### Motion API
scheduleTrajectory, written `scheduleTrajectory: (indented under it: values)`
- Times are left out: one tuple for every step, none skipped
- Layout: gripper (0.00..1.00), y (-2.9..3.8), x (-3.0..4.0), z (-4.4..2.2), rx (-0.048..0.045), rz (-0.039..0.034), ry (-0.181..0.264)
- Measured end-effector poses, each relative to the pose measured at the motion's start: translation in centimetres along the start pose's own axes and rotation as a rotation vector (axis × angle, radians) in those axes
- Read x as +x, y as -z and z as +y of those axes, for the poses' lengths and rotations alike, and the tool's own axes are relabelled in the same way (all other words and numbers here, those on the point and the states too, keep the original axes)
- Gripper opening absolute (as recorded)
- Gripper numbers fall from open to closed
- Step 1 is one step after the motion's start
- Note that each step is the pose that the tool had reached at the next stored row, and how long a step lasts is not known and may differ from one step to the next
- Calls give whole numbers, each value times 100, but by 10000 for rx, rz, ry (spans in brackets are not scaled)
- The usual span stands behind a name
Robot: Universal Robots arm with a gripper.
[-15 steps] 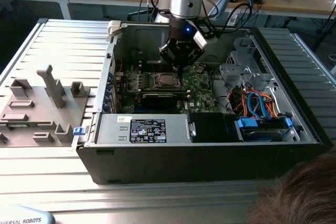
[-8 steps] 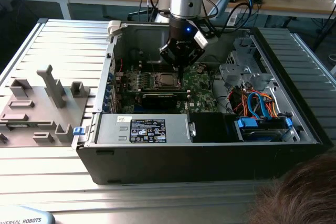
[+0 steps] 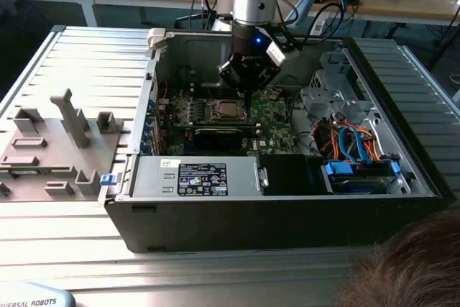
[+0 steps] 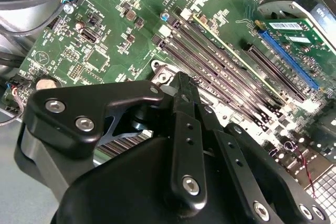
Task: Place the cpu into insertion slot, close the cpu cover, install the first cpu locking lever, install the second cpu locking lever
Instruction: 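Install the first cpu locking lever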
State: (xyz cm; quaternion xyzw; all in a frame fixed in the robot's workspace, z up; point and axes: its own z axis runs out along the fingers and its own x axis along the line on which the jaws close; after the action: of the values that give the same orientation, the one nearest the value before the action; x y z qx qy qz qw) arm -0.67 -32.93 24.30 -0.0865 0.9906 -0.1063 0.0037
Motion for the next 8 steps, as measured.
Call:
scheduleTrajectory:
  values:
    - [11, 0, 0, 0, 9, -3, 20]
    - [11, 0, 0, 0, 20, -6, 44]
    - [11, 0, 0, 0, 29, -9, 66]
    - [11, 0, 0, 0, 41, -12, 89]
    - [11, 0, 0, 0, 51, -14, 108]
    - [11, -1, 0, 0, 70, -19, 144]
    - [11, -1, 0, 0, 81, -21, 161]
    - [11, -1, 0, 0, 99, -24, 190]
